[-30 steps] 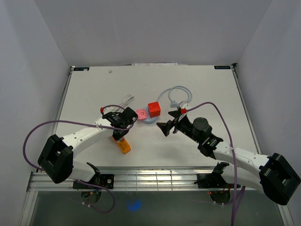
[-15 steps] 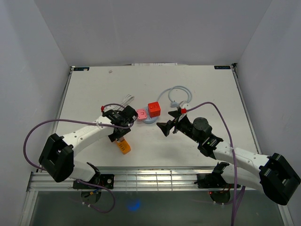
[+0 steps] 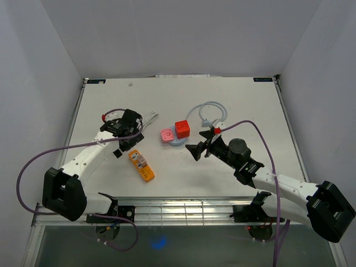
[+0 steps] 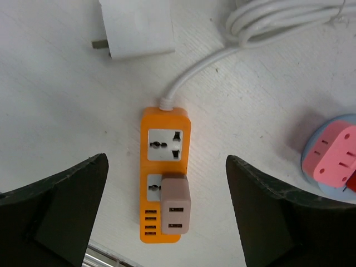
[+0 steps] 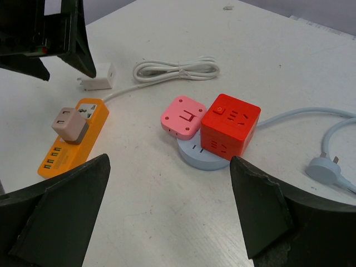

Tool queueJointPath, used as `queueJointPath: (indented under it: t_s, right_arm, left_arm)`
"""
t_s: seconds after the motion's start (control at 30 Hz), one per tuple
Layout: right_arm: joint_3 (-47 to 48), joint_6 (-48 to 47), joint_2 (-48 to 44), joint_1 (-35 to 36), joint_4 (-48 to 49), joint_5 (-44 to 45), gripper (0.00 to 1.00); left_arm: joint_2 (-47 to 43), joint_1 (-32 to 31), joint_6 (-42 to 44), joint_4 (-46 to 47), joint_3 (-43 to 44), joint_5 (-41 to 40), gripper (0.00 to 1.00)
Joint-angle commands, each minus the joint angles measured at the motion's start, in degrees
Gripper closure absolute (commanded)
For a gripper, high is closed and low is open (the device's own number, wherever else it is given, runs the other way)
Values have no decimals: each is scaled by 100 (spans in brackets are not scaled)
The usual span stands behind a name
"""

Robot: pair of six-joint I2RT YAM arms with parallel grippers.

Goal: Insert the plug

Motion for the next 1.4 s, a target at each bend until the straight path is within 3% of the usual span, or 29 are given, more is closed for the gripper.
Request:
queueJointPath:
  t_s: [0.0,0.4,0.6,0.8,1.37]
  right_arm:
    - [9,50,-38,-12,227,3,7]
    - [-9,94,-29,-12,254,-68,7]
    - [-26,112,-64,-12,245,-68,7]
    - [-35,129,-64,-21,254,-85,6]
    - [-44,165,-38,-56,271,-112,6]
  left_arm:
    - [-411,567,566,334,111,294,2]
    - [-271,2369,1357,1194,85,1235,2]
    - [290,3169,1524,1520,-3,2026,2]
    - [687,3303,1603,2012,-152,2483,2]
    - [1434,3294,1603,2294,-153,2308,2]
